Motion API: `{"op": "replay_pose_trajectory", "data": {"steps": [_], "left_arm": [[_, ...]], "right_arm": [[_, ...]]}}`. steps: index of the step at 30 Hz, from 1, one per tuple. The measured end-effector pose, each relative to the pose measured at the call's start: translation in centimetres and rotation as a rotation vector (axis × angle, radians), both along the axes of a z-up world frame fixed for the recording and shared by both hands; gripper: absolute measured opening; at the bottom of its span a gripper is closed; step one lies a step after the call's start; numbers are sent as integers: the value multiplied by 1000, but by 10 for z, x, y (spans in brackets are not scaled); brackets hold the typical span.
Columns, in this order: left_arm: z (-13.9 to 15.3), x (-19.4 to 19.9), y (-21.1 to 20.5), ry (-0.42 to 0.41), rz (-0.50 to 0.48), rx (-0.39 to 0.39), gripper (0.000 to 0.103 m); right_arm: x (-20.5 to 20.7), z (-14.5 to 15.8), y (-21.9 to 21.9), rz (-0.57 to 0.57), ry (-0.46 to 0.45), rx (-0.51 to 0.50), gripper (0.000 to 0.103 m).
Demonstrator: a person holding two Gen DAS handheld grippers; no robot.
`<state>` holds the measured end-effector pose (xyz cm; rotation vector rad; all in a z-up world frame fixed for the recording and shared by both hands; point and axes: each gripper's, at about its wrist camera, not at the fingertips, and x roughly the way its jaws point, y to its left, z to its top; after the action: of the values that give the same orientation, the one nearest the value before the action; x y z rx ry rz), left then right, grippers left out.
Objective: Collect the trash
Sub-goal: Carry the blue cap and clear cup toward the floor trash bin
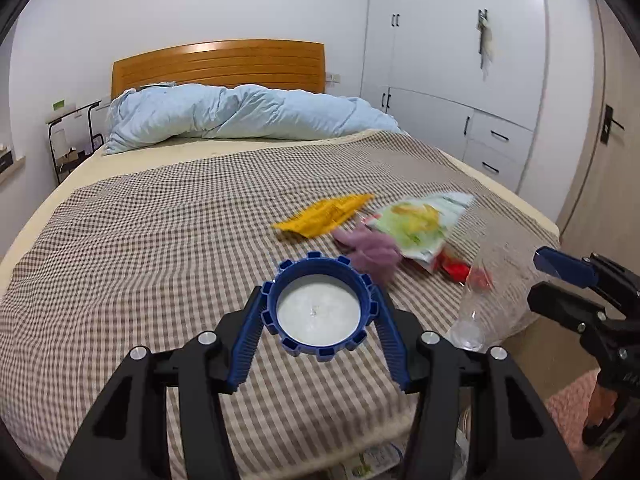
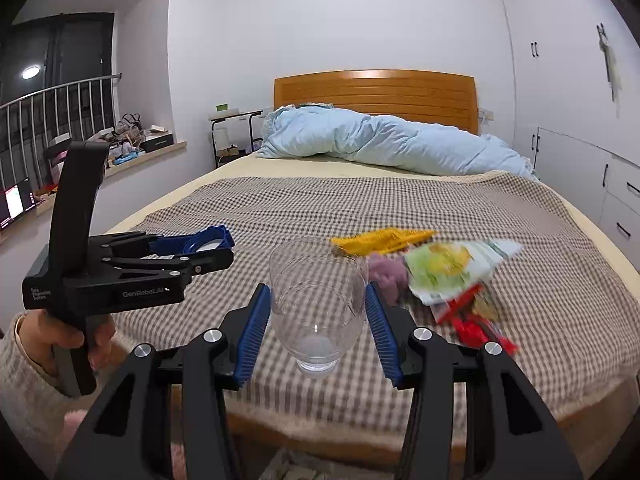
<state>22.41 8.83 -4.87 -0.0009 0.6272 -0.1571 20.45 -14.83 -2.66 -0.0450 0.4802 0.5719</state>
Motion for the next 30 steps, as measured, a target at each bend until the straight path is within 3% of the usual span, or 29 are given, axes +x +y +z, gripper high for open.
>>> {"op": "replay_pose_trajectory", "data": {"steps": [8,19,30], "left_arm": [[-13,-48,-46,33,-48,-5,51],[-45,-76,-89,87,-91,-37,51],[-99,-93,-114,134,-155,-57,51]], "right_arm": [[-36,-20,-41,-11,4,5,48],[-69,-53,-79,-16,24,-18,48],[-81,-111,-95,-26,133,-50,48]]}}
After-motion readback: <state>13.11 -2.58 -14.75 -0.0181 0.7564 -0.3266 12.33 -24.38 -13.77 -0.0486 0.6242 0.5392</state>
